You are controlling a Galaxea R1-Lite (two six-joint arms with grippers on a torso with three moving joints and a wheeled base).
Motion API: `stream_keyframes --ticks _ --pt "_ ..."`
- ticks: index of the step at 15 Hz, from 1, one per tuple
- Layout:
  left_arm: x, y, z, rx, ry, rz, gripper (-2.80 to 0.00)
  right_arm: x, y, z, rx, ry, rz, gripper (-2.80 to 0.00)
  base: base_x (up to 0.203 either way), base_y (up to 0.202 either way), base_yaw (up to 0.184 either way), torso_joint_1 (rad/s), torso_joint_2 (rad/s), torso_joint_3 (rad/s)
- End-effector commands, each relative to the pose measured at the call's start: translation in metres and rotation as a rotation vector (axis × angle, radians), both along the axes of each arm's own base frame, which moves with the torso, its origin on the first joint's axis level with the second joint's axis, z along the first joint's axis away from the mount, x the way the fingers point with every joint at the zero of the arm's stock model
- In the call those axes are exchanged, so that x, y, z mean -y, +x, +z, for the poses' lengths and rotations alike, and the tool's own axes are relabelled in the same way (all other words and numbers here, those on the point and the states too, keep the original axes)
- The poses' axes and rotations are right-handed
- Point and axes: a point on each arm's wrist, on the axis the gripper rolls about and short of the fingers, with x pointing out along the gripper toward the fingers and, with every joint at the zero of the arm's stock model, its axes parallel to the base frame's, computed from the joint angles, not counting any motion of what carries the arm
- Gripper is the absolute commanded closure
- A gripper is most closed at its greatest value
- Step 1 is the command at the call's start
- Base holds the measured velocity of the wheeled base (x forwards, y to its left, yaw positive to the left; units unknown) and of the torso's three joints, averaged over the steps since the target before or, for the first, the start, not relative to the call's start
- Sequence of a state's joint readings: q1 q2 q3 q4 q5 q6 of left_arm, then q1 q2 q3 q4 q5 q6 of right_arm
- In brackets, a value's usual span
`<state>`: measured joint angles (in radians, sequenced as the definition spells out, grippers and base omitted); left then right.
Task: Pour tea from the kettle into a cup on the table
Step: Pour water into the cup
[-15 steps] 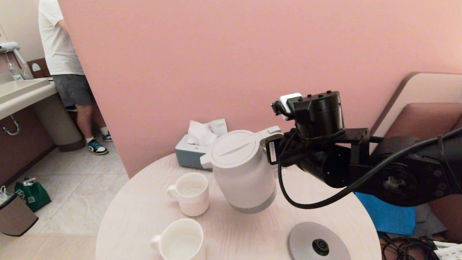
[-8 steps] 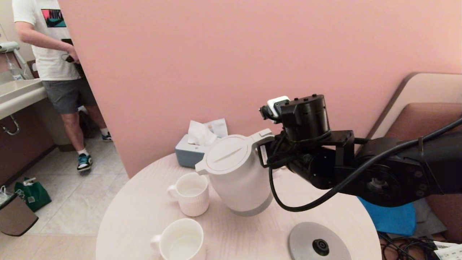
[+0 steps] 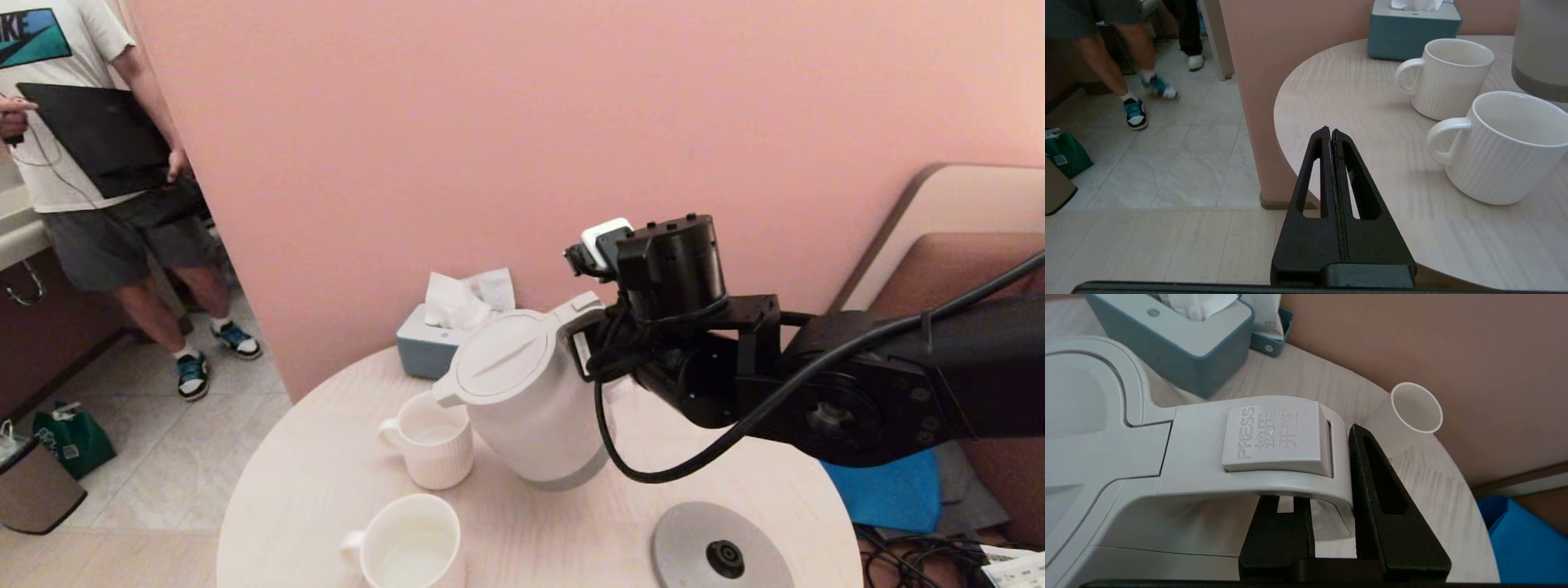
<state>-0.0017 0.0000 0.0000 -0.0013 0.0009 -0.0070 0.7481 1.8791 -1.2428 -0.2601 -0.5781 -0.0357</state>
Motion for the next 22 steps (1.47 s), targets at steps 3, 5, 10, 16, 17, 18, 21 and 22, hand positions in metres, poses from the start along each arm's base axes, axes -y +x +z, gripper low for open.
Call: stream_keyframes --ticks 3,5,10,16,17,18,21,22 --pt "0.000 0.000 0.000 -0.001 -0.001 0.001 0.00 -0.008 0.009 -0.001 0.020 -0.038 -0.013 0.00 0.000 0.000 0.000 0.000 0.00 0.000" --pt "0.000 0.000 0.000 -0.001 -0.001 0.001 0.00 -0.009 0.011 -0.001 0.025 -0.062 -0.010 0.00 0.000 0.000 0.000 0.000 0.00 0.000" --pt "0.000 0.000 0.000 -0.001 -0.001 0.001 0.00 -0.012 0.018 0.001 0.047 -0.132 -0.001 0.00 0.000 0.000 0.000 0.000 0.00 0.000" --pt "0.000 0.000 0.000 -0.001 -0.001 0.001 0.00 -0.021 0.031 0.001 0.074 -0.202 0.004 0.00 0.000 0.000 0.000 0.000 0.00 0.000" --pt "0.000 0.000 0.000 0.000 -0.001 0.001 0.00 -0.023 0.034 0.001 0.077 -0.210 0.003 0.00 0.000 0.000 0.000 0.000 0.00 0.000" --pt "0.000 0.000 0.000 -0.001 -0.001 0.001 0.00 -0.025 0.036 0.001 0.083 -0.221 0.004 0.00 0.000 0.000 0.000 0.000 0.00 0.000" --pt "0.000 0.000 0.000 -0.001 -0.001 0.001 0.00 -0.028 0.039 0.002 0.081 -0.253 0.009 0.00 0.000 0.000 0.000 0.000 0.00 0.000" --pt "0.000 0.000 0.000 0.000 -0.001 0.001 0.00 -0.029 0.040 0.003 0.078 -0.257 0.009 0.00 0.000 0.000 0.000 0.000 0.00 0.000"
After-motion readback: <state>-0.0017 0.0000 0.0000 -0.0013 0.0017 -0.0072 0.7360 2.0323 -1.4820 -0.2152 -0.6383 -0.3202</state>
